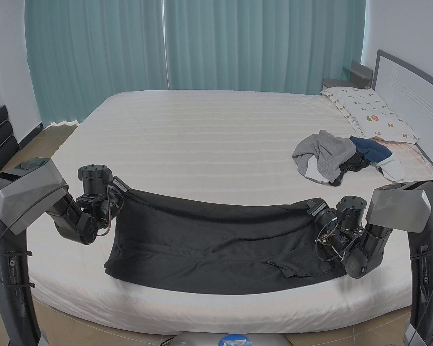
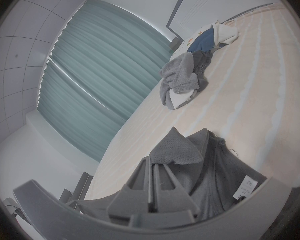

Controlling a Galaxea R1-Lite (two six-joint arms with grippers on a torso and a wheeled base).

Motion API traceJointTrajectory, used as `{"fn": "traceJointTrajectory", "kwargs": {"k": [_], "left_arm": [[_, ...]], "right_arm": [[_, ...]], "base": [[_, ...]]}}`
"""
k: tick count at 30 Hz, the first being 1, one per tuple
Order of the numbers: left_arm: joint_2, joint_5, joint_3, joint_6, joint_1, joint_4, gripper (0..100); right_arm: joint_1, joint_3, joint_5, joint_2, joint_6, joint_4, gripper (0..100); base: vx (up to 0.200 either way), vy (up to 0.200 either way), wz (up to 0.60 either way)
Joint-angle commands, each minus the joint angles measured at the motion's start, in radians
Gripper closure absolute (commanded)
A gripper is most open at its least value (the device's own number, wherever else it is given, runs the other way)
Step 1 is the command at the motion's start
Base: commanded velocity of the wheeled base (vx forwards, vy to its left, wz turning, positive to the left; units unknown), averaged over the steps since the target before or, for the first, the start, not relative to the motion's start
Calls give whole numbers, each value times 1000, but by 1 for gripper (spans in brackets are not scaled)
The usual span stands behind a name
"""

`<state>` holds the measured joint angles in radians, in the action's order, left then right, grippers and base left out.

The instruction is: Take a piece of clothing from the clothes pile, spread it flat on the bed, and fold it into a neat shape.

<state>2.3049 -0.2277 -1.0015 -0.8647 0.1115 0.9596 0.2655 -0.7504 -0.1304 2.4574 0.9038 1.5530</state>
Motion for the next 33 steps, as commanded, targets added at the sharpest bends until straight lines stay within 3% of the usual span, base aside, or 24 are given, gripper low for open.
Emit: {"fn": "traceJointTrajectory", "kwargs": {"k": [1, 12, 20, 33], "left_arm": [[21, -1, 4, -36, -4, 8, 100], [14, 4, -6, -86, -27, 8, 100], [13, 8, -22, -82, -30, 11, 100], [13, 10, -14, -79, -49, 53, 100]], "right_arm": [[-5, -17, 0, -11, -2, 16, 100], [-12, -61, 6, 8, -20, 15, 100], [-6, -179, 11, 43, -141, 13, 100], [-11, -230, 14, 41, -158, 2, 100]], "base": [[0, 0, 0], [0, 0, 0], [0, 0, 0], [0, 0, 0]]}}
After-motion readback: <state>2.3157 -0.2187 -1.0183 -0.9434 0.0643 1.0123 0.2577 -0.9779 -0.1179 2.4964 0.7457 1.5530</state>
